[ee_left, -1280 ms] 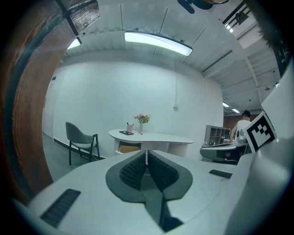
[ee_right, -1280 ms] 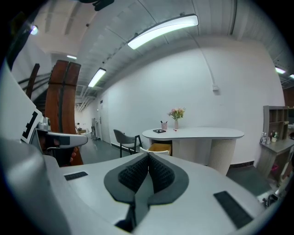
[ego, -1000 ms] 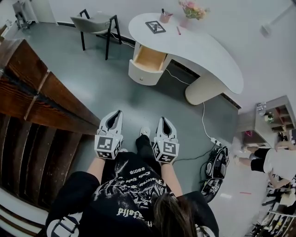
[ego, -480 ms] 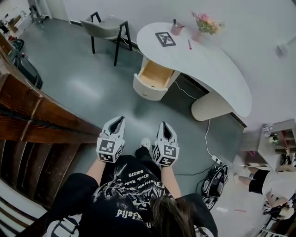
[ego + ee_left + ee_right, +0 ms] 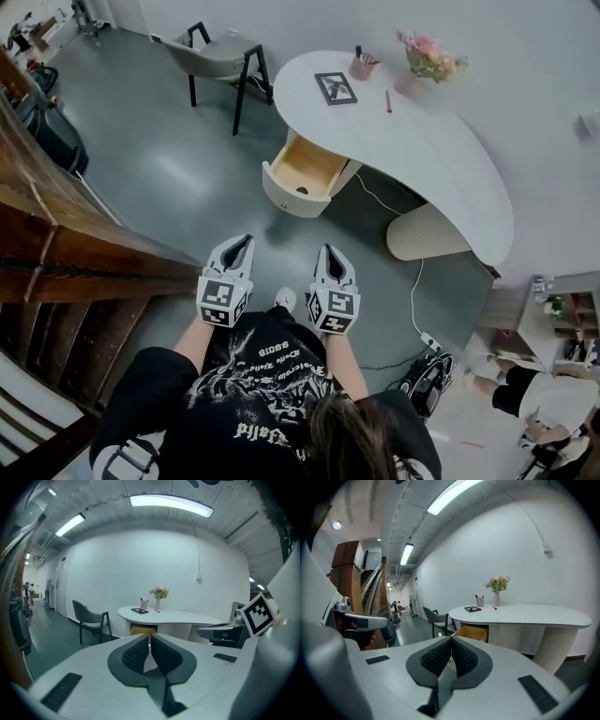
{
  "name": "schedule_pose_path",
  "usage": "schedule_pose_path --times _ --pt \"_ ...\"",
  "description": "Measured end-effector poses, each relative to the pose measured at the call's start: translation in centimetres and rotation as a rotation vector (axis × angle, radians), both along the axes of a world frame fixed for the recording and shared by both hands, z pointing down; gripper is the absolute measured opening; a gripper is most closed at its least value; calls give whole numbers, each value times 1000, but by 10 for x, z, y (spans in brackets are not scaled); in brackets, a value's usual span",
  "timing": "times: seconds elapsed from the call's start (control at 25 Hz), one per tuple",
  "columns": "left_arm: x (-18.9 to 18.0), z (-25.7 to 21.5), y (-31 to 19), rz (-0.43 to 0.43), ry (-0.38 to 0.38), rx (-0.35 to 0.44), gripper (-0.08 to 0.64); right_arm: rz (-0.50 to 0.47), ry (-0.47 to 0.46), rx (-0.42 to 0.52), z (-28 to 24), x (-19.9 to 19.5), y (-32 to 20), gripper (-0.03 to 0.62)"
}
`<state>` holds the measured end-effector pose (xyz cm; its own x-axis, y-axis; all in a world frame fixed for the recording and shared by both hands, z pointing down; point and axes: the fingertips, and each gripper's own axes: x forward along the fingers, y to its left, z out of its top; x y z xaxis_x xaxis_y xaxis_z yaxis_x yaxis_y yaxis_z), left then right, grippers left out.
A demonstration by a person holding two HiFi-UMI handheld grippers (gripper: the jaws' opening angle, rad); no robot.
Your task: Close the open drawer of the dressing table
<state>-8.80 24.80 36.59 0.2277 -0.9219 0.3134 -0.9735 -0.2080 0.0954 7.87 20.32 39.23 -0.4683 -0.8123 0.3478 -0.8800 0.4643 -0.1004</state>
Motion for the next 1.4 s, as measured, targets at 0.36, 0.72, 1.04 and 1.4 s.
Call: schedule_pose_path --times 0.36,0.72,1.04,1.4 --pt "25 12 -37 -64 -10 -25 32 -70 -17 -21 12 21 -42 26" --pt "41 21 -56 -109 -20 -57 32 -121 -32 -50 24 33 -66 26" --pt "38 24 -64 -153 14 -69 32 -121 -37 -62 25 39 -74 26" --pt "33 31 -97 -206 134 -75 32 -87 -48 -106 37 41 -87 26"
